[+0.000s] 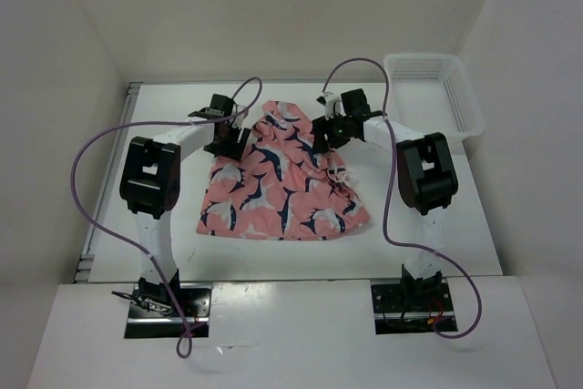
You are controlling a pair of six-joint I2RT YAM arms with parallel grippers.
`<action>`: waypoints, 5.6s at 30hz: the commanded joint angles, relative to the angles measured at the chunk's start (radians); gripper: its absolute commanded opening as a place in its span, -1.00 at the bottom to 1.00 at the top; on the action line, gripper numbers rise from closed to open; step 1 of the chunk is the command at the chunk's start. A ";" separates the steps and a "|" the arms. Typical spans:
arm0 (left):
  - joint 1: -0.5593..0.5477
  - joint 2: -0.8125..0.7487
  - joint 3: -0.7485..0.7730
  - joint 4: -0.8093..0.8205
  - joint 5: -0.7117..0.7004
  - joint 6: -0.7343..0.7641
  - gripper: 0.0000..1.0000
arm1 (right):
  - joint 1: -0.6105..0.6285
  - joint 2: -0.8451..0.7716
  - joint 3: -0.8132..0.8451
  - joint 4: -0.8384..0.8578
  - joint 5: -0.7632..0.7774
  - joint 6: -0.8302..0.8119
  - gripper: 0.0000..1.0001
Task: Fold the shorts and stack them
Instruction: Flatten the shorts out
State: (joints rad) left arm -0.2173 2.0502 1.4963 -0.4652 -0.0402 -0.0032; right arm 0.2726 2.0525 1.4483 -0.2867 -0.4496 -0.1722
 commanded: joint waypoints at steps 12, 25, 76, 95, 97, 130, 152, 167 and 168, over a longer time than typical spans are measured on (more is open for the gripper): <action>0.091 -0.123 -0.208 -0.082 -0.075 0.003 -1.00 | -0.094 -0.135 0.213 -0.034 0.074 -0.001 -1.00; 0.002 -0.329 -0.180 -0.162 0.037 0.003 0.56 | -0.044 -0.195 -0.023 -0.043 0.077 -0.171 -1.00; 0.127 -0.354 0.036 -0.049 0.162 0.003 0.45 | 0.034 -0.210 -0.111 -0.032 0.161 -0.334 -1.00; 0.118 0.005 0.122 -0.211 0.008 0.003 0.05 | 0.043 -0.199 -0.091 -0.051 0.143 -0.354 -1.00; 0.118 -0.025 0.096 -0.211 -0.006 0.003 -0.49 | 0.043 -0.199 -0.091 -0.051 0.143 -0.354 -1.00; 0.200 -0.282 -0.148 -0.127 -0.098 0.003 0.39 | 0.083 -0.164 -0.060 -0.022 0.143 -0.375 -1.00; 0.171 -0.079 -0.099 -0.020 -0.171 0.003 0.33 | 0.083 -0.146 -0.039 -0.040 0.152 -0.385 -1.00; 0.141 0.296 0.863 -0.072 -0.197 0.003 -1.00 | 0.063 -0.181 0.040 0.205 0.567 -0.276 -1.00; 0.141 0.333 1.117 -0.128 -0.198 0.003 -1.00 | 0.051 -0.210 0.023 0.225 0.601 -0.276 -1.00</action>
State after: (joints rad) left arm -0.0570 2.3581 2.2417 -0.5926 -0.2089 -0.0029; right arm 0.3378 1.9194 1.4418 -0.2127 -0.0368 -0.4694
